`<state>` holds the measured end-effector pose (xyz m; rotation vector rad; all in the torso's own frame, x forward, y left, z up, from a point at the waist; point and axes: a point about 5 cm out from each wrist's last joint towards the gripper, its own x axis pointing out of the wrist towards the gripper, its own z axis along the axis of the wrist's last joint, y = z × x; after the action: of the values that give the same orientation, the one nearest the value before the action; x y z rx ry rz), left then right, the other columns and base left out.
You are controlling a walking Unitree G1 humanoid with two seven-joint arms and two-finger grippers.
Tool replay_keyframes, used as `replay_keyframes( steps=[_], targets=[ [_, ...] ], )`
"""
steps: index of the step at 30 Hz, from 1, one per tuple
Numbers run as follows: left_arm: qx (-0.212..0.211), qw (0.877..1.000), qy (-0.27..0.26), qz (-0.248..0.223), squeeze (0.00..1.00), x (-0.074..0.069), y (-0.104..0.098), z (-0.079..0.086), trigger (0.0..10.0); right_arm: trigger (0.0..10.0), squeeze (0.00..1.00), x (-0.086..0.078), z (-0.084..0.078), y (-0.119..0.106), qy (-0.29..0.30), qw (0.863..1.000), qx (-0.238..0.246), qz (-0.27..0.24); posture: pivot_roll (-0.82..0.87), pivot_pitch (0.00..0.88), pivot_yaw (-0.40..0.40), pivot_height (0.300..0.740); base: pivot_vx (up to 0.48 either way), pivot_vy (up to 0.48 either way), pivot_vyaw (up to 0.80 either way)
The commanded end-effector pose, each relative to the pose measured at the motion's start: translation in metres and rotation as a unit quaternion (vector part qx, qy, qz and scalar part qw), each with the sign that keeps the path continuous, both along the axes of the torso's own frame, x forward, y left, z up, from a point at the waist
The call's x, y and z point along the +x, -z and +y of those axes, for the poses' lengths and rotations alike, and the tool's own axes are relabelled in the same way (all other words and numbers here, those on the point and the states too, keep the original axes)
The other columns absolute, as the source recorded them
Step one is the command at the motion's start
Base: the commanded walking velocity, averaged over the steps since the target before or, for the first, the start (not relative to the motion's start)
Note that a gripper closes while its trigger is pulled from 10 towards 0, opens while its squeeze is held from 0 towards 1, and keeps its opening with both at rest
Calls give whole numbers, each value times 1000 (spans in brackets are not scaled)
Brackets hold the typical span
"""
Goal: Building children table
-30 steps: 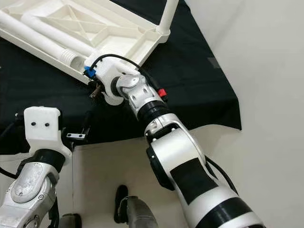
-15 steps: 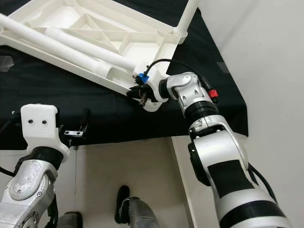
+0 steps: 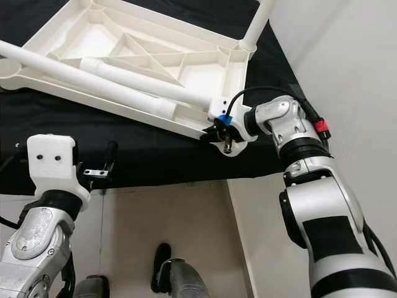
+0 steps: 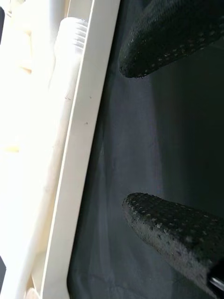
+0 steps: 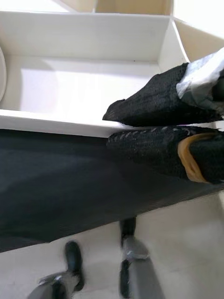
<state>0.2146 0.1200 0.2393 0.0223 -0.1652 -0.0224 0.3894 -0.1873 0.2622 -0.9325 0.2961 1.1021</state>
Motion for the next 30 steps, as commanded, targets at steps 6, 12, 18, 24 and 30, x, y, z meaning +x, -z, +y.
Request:
replay_keyframes(
  steps=[6,12,18,24,30],
  targets=[
    [3,1000,4,14,0,0,5,0,10000,10000,737,2,6,23,6,999,-45,4,-8,381,-207,740,0,0,0],
    [4,1000,2,14,0,0,5,2,10000,10000,1000,1,10,20,-6,999,-35,8,-6,379,-207,740,0,0,0],
    [3,1000,3,12,0,1,4,1,10000,10000,1000,-3,13,2,-50,998,14,17,-5,368,-205,740,0,0,0],
    [3,1000,5,9,0,2,4,1,10000,10000,0,-4,12,-21,-61,994,78,34,-3,350,-201,740,0,0,0],
    [4,1000,6,9,0,3,5,1,10000,10000,0,-4,12,-33,-56,991,116,39,-4,342,-200,740,0,0,0]
  ],
)
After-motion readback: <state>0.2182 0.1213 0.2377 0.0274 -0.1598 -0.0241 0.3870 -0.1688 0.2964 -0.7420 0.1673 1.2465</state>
